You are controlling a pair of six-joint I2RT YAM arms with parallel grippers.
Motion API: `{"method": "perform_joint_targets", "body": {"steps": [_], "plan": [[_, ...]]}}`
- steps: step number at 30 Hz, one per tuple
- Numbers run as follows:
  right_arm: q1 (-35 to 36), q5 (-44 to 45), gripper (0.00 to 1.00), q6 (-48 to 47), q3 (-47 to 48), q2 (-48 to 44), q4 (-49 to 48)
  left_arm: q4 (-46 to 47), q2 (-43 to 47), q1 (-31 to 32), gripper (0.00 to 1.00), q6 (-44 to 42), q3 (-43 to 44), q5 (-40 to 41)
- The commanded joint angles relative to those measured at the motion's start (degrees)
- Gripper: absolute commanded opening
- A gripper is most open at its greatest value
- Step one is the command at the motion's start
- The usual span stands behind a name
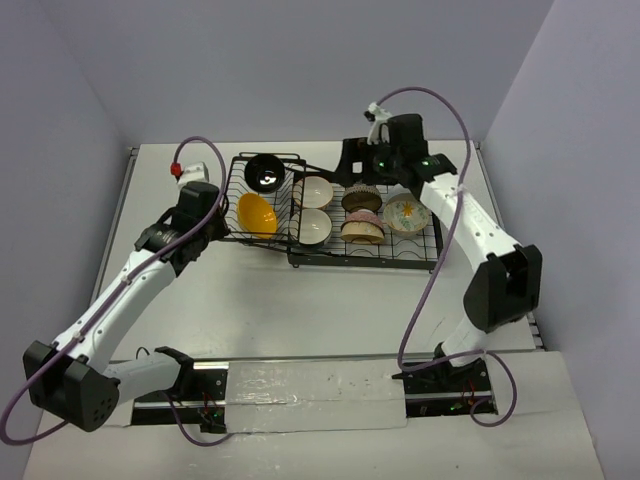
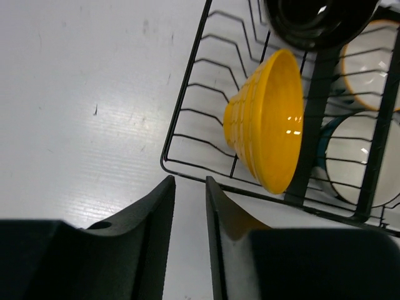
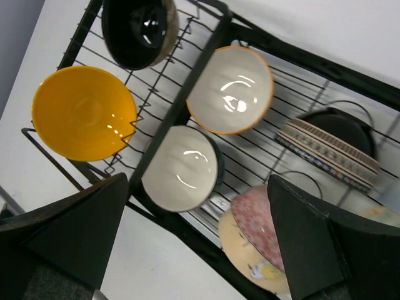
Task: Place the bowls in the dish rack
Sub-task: Move the dish rack to the center of the board.
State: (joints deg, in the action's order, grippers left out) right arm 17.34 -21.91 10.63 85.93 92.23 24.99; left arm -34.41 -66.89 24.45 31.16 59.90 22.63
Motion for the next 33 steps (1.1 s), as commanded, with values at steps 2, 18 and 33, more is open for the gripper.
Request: {"method": "perform_joint_targets", "body": {"steps": [2,18,33], "plan": [[2.5,-0.1,1.0,0.9,9.8,6.9,8.3,4.3,4.0,0.0,0.35,0.5,-0.5,2.9],[12.2,-2.3,1.0,3.7,27.1,28.4,12.4,4.2,3.2,0.0,0.38,0.0,-0.7,3.9],[17.5,-3.9,1.0,3.4,36.1,35.9,14.7,4.7,2.5,-0.1,0.39,-0.7,-1.4,3.3]]}}
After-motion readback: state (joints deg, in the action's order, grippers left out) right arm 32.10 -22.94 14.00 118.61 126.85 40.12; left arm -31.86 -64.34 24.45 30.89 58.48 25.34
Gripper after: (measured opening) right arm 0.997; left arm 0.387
